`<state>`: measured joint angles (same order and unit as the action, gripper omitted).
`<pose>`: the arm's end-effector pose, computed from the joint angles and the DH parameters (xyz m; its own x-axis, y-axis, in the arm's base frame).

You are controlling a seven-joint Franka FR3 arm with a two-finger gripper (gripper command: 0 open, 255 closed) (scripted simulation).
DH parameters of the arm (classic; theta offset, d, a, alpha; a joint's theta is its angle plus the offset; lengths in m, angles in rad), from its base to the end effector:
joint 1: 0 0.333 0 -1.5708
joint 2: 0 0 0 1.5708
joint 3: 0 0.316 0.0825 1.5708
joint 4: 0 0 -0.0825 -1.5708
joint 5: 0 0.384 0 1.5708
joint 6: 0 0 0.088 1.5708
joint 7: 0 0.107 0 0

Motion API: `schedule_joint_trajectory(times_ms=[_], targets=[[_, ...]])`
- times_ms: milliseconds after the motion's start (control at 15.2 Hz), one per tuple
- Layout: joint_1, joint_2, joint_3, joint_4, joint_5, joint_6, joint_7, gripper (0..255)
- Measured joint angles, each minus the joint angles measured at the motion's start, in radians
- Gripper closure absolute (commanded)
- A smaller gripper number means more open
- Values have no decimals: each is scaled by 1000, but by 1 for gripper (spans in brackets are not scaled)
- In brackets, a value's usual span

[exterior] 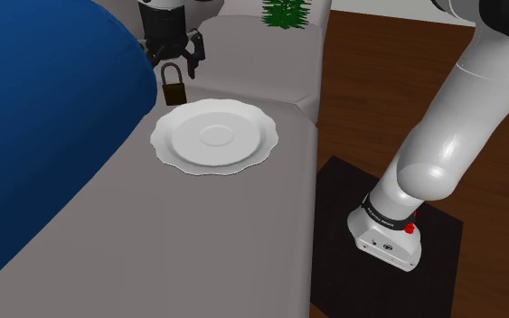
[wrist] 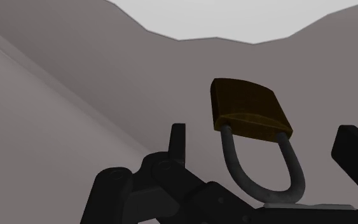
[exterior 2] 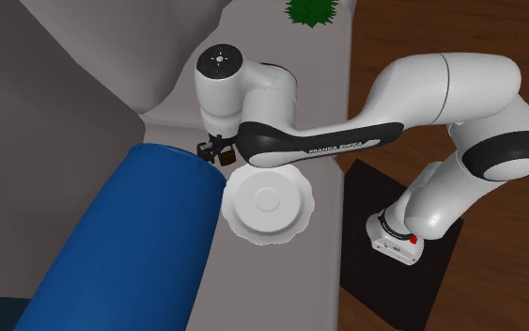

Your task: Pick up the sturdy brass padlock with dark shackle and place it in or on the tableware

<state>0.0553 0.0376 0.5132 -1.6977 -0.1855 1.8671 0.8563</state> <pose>0.5048 0.3002 0.5735 0.9481 -0.2385 0.2105 -0.2455 -0.9694 0.0075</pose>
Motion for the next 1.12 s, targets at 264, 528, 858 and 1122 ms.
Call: schedule_joint_trajectory(times_ms=[264,528,858,1122], targets=[[0,0,0,0,0,0,0,255],[0,-1,1,1,0,2,0,255],[0,-1,0,1,0,1,-1,255],[1,2,1,40,1,-38,-5,255]])
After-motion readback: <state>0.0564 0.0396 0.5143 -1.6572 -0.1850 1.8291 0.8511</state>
